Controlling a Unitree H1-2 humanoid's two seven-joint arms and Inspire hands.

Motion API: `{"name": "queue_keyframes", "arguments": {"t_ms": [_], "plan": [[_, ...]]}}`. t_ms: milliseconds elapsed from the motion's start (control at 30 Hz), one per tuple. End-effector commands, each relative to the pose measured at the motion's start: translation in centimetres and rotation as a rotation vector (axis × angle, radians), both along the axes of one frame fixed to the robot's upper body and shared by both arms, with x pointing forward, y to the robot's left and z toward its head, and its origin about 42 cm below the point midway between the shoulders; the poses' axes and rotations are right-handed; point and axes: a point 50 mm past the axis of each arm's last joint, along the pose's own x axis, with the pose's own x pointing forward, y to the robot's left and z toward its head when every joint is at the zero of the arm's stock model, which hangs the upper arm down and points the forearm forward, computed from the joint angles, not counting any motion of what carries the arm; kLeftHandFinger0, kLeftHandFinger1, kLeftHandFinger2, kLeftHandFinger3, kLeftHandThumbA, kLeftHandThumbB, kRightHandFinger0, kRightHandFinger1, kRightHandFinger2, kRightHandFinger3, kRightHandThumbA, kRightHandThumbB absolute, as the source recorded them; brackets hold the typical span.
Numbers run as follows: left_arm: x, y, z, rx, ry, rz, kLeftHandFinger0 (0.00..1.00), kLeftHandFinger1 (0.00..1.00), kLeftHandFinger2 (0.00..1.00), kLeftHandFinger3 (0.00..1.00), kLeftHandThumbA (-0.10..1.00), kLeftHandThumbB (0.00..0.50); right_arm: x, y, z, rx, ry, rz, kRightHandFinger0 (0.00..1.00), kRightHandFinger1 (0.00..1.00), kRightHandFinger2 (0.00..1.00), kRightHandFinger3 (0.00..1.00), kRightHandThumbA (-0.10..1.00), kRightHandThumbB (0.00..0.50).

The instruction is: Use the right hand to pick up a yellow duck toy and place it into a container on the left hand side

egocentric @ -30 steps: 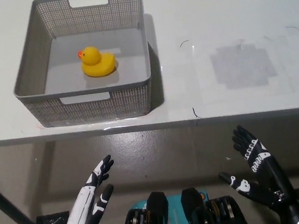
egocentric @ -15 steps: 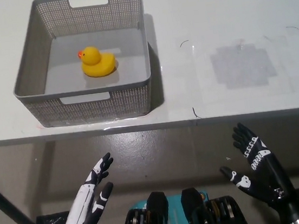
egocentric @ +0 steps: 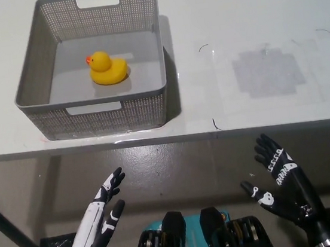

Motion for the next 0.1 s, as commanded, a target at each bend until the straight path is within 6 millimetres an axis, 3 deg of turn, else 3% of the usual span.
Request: {"name": "queue_keyframes", "arguments": {"t_ms": [0,67], "plan": [[0.26,0.61,0.65,0.003,-0.025,0.015,1.00,1.00,1.00,1.00,1.00,0.062,0.60,0.14,1.17,-0.010,-0.095,-0.008,0.93,0.95,1.00,1.00,0.84,0.218],[0.32,0.62,0.70,0.000,-0.023,0.017,1.00,1.00,1.00,1.00,1.00,0.071,0.66,0.21,1.22,-0.006,-0.087,-0.002,0.93,0.95,1.00,1.00,0.84,0.219]]}}
